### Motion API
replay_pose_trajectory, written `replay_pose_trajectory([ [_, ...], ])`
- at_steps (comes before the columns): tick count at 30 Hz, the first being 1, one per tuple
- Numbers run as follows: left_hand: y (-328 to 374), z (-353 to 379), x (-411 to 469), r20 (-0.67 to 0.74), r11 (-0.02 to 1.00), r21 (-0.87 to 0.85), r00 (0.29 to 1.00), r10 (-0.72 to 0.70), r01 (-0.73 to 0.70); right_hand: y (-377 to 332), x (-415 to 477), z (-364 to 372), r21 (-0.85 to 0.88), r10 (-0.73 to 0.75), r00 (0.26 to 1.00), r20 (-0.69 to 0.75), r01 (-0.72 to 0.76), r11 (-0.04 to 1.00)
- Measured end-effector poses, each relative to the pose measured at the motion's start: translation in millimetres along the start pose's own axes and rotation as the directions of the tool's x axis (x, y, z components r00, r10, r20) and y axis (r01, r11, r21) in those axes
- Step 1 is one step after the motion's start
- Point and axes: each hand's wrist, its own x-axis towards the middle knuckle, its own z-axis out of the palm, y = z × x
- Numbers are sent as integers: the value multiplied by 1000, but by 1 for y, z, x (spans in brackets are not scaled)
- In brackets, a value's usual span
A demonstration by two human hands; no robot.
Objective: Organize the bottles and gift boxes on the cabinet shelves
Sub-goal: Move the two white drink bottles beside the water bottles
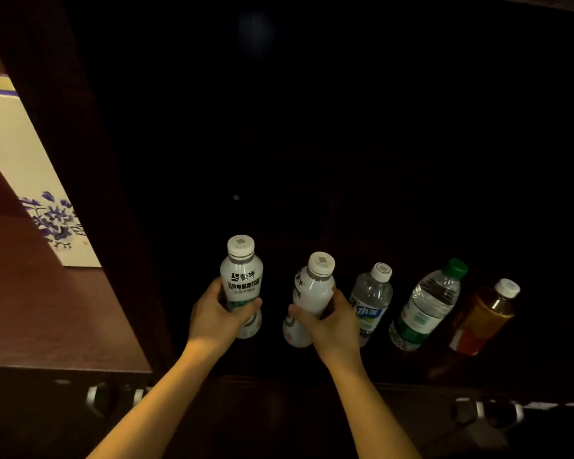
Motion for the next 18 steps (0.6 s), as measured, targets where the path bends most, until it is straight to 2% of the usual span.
replay_pose_trajectory([
  [18,-19,19,-4,-15,998,50,1000,-24,25,20,10,-2,-4,-43,995,86,44,999],
])
